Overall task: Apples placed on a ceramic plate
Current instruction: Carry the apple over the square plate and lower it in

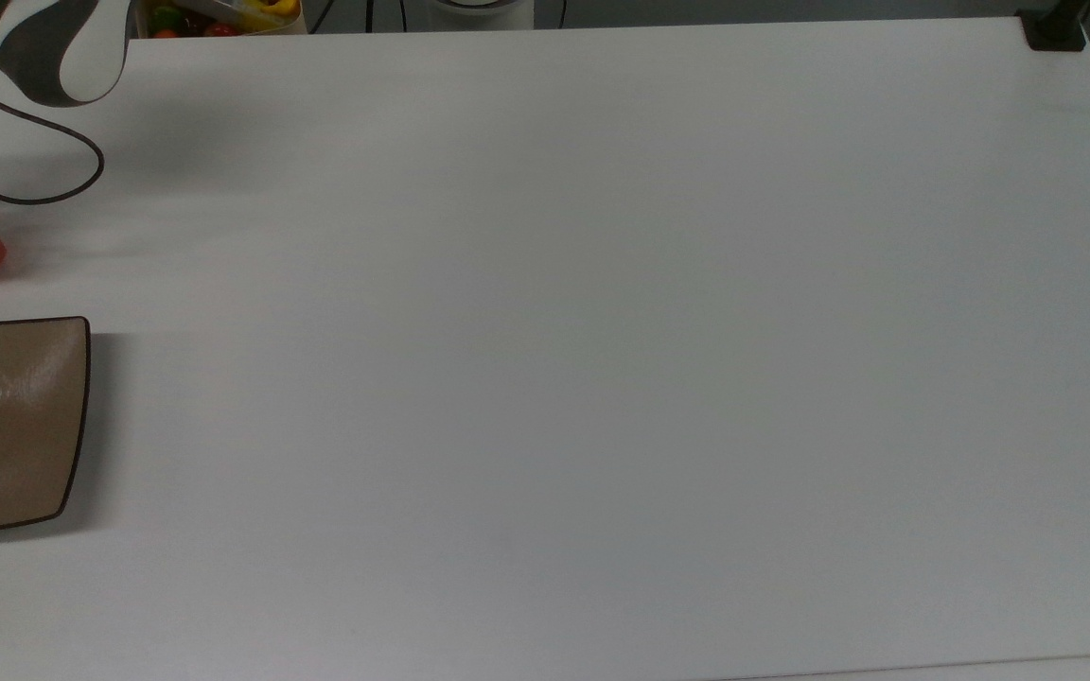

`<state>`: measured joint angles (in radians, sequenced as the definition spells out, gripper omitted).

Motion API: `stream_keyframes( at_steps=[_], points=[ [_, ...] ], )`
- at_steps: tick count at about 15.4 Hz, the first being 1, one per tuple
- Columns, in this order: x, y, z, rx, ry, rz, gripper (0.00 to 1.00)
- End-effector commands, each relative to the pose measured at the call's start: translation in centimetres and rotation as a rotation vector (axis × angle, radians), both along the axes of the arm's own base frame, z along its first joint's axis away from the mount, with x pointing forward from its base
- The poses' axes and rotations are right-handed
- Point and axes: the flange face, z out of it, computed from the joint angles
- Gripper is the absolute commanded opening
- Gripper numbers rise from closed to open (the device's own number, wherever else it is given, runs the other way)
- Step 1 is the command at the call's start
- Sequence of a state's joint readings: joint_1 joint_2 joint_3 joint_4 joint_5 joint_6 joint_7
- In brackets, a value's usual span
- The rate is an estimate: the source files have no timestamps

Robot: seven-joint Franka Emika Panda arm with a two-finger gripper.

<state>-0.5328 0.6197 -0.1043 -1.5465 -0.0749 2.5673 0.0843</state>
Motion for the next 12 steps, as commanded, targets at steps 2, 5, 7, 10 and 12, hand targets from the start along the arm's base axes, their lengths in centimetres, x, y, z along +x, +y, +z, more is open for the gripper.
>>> stream_keyframes(
  at_steps=[2, 5, 7, 10, 12],
  points=[
    [0.0, 0.0, 3.6, -0.032, -0.044, -0.003, 0.49],
    [-0.4, 0.7, 8.0, -0.036, -0.103, -0.01, 0.49],
    [0.3, 1.8, 9.4, -0.036, -0.131, 0.003, 0.49],
    [1.6, 3.5, 10.0, -0.02, -0.168, 0.013, 0.49],
    [3.6, 5.6, 10.7, -0.028, -0.207, 0.055, 0.49]
  ],
)
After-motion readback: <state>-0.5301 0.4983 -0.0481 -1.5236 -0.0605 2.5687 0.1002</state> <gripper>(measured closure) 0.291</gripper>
